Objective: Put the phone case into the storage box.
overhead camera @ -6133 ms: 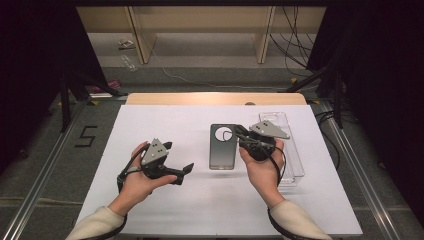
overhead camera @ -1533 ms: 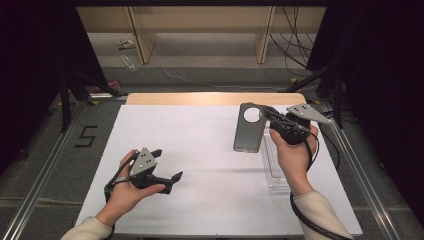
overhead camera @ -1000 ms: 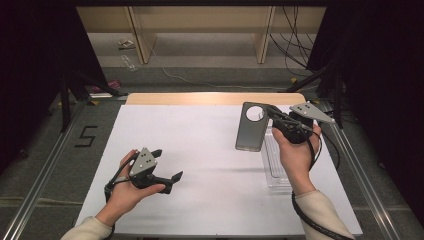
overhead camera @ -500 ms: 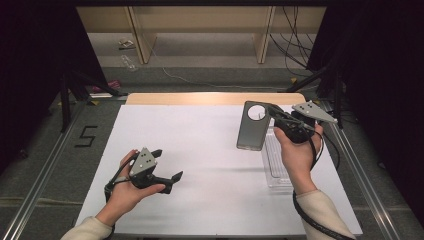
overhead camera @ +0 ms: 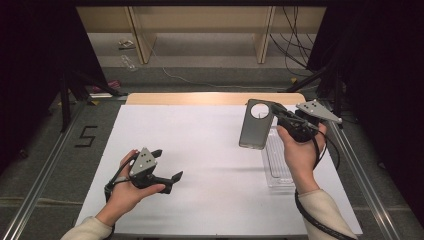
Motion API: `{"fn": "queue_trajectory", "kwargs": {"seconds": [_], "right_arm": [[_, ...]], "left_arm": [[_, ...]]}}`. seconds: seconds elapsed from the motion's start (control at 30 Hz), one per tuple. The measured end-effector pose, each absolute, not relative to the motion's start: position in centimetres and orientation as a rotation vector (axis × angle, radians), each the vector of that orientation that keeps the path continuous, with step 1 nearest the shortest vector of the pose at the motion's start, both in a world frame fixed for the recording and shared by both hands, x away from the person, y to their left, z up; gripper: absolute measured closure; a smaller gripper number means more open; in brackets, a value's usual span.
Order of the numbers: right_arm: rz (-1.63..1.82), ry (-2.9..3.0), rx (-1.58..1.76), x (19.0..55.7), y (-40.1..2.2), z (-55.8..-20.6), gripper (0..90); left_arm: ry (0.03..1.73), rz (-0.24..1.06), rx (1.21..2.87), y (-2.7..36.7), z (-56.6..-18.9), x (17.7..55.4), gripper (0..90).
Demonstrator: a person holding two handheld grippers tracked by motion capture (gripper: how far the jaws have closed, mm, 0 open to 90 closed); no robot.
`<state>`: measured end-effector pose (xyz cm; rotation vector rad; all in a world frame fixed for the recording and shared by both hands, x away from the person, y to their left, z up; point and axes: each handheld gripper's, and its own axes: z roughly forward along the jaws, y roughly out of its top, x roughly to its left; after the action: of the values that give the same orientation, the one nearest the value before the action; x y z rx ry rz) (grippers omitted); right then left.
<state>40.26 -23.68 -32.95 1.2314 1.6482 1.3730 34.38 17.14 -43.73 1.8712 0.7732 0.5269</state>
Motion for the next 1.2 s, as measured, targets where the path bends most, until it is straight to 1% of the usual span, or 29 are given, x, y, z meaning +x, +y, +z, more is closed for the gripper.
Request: {"fn": "queue_trajectory", "kwargs": {"seconds": [1.2], "right_arm": [[1.374,1.618,1.234,40.40,-24.70,-32.76,83.8]], "left_arm": [[0.778,0.530,1.872,17.26,-43.80,34.46,1.7]]}}
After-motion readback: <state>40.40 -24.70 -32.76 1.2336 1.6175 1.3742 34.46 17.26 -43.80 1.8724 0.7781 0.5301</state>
